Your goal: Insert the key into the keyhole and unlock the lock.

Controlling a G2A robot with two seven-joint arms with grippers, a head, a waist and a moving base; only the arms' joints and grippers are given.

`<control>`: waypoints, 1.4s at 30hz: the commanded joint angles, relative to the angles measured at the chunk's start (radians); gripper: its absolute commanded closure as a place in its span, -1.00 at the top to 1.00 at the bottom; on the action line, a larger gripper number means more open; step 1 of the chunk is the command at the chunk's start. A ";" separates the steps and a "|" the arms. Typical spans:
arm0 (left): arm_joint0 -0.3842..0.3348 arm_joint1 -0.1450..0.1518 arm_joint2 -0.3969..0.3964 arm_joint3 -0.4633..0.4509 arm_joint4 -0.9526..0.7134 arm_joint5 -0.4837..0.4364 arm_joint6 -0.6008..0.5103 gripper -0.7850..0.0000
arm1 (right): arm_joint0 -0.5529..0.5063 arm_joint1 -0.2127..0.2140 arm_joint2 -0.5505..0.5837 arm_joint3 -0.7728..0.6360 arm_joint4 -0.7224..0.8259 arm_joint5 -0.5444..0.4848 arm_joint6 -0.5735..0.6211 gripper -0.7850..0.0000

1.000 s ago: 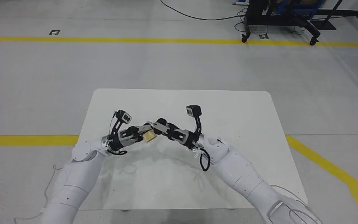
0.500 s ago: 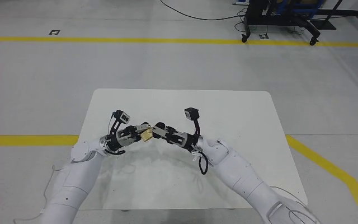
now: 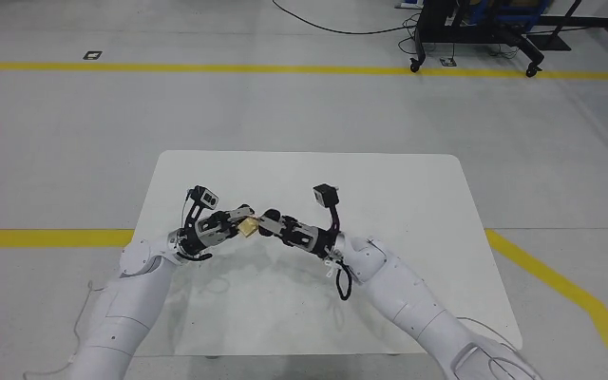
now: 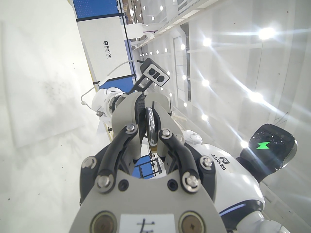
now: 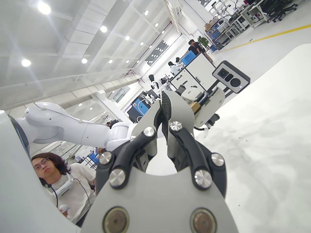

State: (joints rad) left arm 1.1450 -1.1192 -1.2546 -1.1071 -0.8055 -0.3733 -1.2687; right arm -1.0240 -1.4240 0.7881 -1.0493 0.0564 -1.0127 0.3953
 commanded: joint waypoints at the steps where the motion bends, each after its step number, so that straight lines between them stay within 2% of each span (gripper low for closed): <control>1: 0.000 0.000 0.000 -0.002 0.001 0.002 -0.002 -1.00 | -0.005 0.000 -0.001 -0.001 -0.010 0.000 0.002 -1.00; 21: -0.004 -0.003 0.001 -0.004 0.018 0.004 -0.022 -1.00 | 0.068 -0.019 0.022 0.098 0.108 0.035 0.000 -1.00; 27: 0.000 -0.002 -0.018 0.001 0.019 -0.012 0.002 -1.00 | 0.043 -0.007 0.043 0.064 0.184 0.008 0.066 -1.00; 30: 0.007 0.001 -0.031 -0.003 0.033 -0.027 0.027 -1.00 | 0.015 0.011 0.051 0.018 0.218 0.068 0.163 -1.00; 33: 0.014 0.004 -0.045 -0.011 0.069 -0.045 0.070 -1.00 | 0.015 0.011 0.051 0.018 0.218 0.068 0.163 -1.00; 38: 0.014 0.004 -0.045 -0.011 0.069 -0.045 0.070 -1.00 | 0.015 0.011 0.051 0.018 0.218 0.068 0.163 -1.00; 39: 0.017 0.004 -0.044 -0.016 0.074 -0.041 0.083 -1.00 | 0.011 0.011 0.050 0.018 0.221 0.078 0.161 -1.00; 42: 0.033 0.005 -0.051 -0.042 0.096 -0.038 0.124 -1.00 | -0.036 0.022 0.053 -0.028 0.300 0.246 0.215 -1.00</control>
State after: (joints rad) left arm 1.1729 -1.1149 -1.3018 -1.1417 -0.7182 -0.4103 -1.1589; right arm -1.0454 -1.4077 0.8355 -1.0598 0.3224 -0.8679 0.5828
